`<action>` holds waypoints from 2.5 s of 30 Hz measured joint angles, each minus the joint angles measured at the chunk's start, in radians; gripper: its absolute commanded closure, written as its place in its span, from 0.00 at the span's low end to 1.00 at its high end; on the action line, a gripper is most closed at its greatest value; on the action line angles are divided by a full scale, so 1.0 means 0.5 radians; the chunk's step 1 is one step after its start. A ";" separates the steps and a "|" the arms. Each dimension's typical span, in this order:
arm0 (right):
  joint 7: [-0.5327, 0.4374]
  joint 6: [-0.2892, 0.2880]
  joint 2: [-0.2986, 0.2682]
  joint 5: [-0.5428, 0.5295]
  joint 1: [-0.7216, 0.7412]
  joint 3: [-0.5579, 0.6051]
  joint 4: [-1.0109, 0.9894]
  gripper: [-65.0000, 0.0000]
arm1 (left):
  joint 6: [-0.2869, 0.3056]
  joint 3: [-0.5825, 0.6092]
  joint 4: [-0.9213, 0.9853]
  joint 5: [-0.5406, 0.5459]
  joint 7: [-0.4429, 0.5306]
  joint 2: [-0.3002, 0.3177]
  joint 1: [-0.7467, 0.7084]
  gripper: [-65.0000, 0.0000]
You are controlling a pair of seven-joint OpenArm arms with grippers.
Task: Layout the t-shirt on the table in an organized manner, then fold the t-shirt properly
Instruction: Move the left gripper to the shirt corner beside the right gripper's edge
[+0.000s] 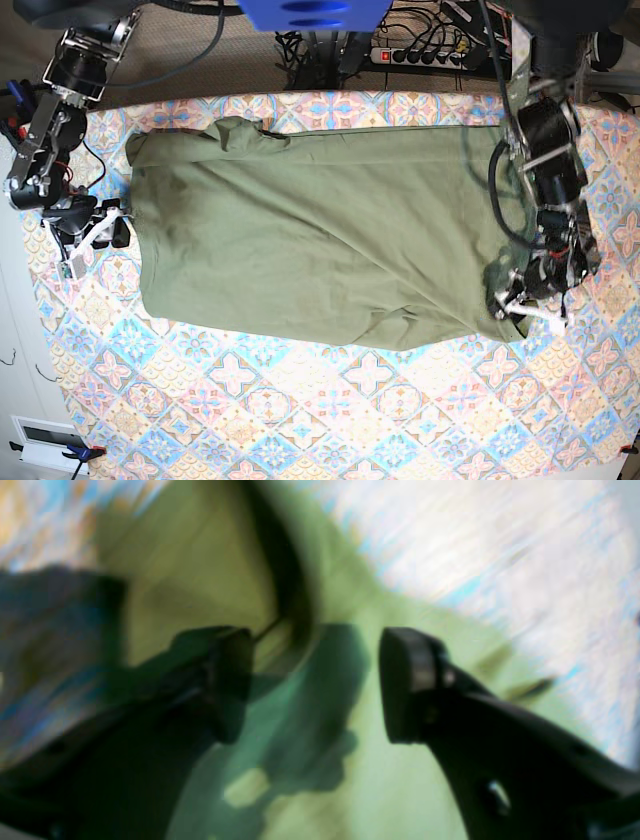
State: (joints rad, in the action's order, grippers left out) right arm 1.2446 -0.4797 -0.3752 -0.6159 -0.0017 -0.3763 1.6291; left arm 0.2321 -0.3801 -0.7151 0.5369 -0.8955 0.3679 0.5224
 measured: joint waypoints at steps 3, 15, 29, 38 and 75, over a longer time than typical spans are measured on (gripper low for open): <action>0.009 -0.009 0.004 -0.019 -0.116 0.002 0.119 0.62 | -0.005 -0.001 -0.412 0.223 -0.188 0.085 -0.299 0.43; 0.021 -0.009 0.003 -0.017 -0.230 0.005 0.216 0.62 | -0.011 -0.403 -1.253 0.864 -0.666 0.305 -1.278 0.45; 0.007 -0.009 0.002 -0.017 -0.219 0.005 0.211 0.62 | 0.014 -0.219 -1.426 0.903 -0.706 0.295 -1.579 0.63; 0.011 -0.008 0.022 -0.016 -0.218 0.007 0.210 0.62 | 0.120 -0.124 -1.495 0.938 -0.694 0.358 -1.811 0.82; 0.011 -0.008 0.023 -0.018 -0.219 0.072 0.213 0.62 | 0.368 -0.373 -1.335 1.022 -0.720 0.413 -1.898 0.34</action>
State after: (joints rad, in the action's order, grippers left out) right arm 1.2503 -0.4835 -0.3637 -0.6250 -0.1112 -0.3405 1.7355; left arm 0.4160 -0.5667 -1.3827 1.0477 -1.2556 0.5743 -0.4267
